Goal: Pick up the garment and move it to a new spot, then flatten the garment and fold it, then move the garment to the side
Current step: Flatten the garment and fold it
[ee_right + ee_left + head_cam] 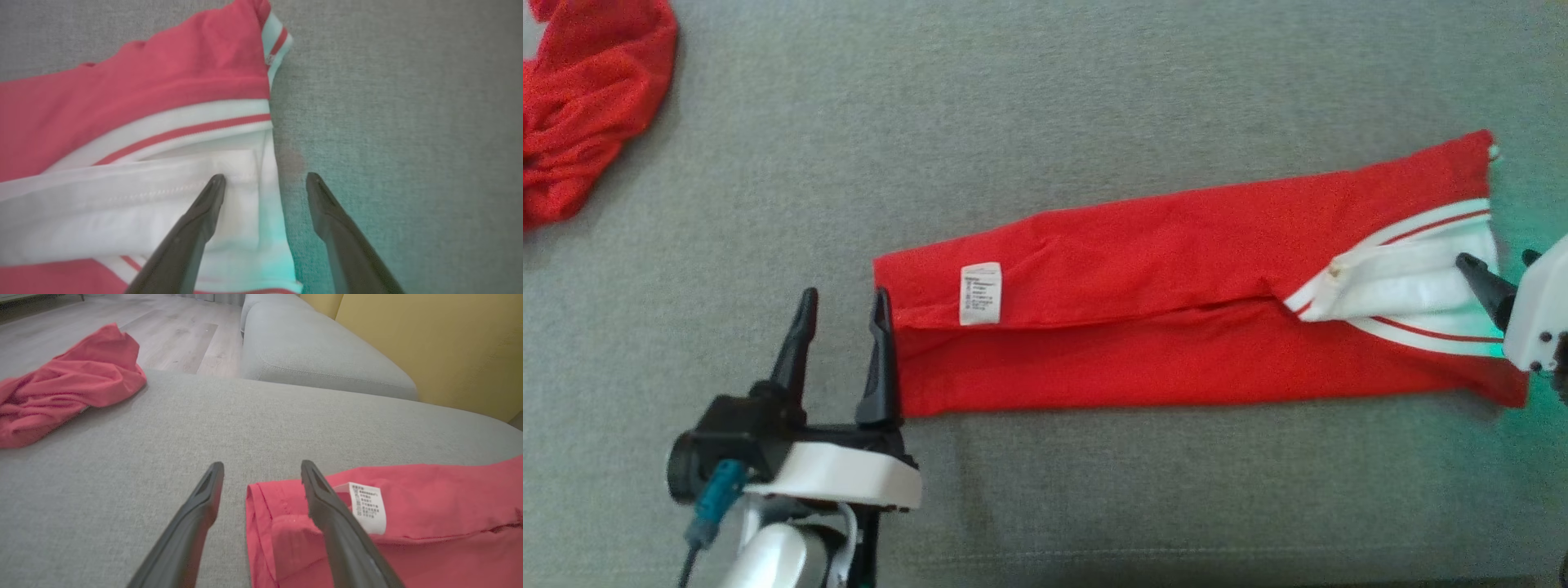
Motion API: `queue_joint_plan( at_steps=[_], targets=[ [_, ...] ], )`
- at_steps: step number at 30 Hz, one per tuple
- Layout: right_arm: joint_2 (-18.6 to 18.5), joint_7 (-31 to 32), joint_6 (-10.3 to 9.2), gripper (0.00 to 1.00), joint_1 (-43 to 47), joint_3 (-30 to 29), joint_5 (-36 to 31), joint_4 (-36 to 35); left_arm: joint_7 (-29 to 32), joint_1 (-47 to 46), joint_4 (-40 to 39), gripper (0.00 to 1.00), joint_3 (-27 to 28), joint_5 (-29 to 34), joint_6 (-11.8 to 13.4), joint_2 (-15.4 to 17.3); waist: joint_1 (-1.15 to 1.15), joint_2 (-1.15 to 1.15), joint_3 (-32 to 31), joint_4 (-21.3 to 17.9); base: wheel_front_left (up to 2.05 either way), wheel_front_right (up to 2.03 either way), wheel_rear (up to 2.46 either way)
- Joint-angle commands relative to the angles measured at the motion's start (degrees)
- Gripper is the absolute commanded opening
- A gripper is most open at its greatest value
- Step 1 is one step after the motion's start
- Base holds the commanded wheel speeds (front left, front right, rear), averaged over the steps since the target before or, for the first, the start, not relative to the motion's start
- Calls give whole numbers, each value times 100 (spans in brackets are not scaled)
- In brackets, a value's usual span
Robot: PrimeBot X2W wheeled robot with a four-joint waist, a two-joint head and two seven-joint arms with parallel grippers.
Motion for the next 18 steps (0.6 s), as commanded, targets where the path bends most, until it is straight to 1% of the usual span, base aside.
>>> queue_joint_plan(
  at_steps=[1, 5, 8, 12, 13, 14, 15, 18],
  targets=[
    [-53, 30, 43, 100, -175, 10, -83, -74, -120, -144, -67, 100, 156, 66, -39, -37, 0, 0, 76, 112, 0, 0, 0],
    [-24, 139, 43, 100, -267, 6, -158, 262, -269, -210, 166, 100, 87, 141, -183, -215, 0, 0, 105, 250, 0, 0, 0],
    [102, 353, 43, 100, -228, 59, 119, 362, -307, -193, 287, 100, 131, 212, -277, -344, 0, 0, 73, 323, 0, 0, 0],
    [296, 619, 43, 100, -71, 168, 522, 244, -313, -109, 283, 100, 321, 406, -434, -554, 0, 0, -41, 387, 0, 0, 0],
    [364, 604, 43, 94, -26, 137, 576, 212, -314, -60, 307, 100, 360, 441, -487, -605, 0, 0, -89, 399, 0, 0, 0],
    [429, 574, 43, 17, 11, 96, 617, 191, -314, -12, 333, 100, 400, 477, -539, -651, 0, 0, -140, 406, 0, 0, 0],
    [482, 533, 43, 0, 37, 38, 648, 181, -314, 37, 363, 100, 438, 509, -588, -694, 0, 0, -192, 408, 0, 0, 0],
    [550, 322, 43, 0, 10, -264, 618, 217, -315, 167, 438, 100, 558, 582, -736, -803, 0, 0, -356, 409, 0, 0, 0]
  ],
)
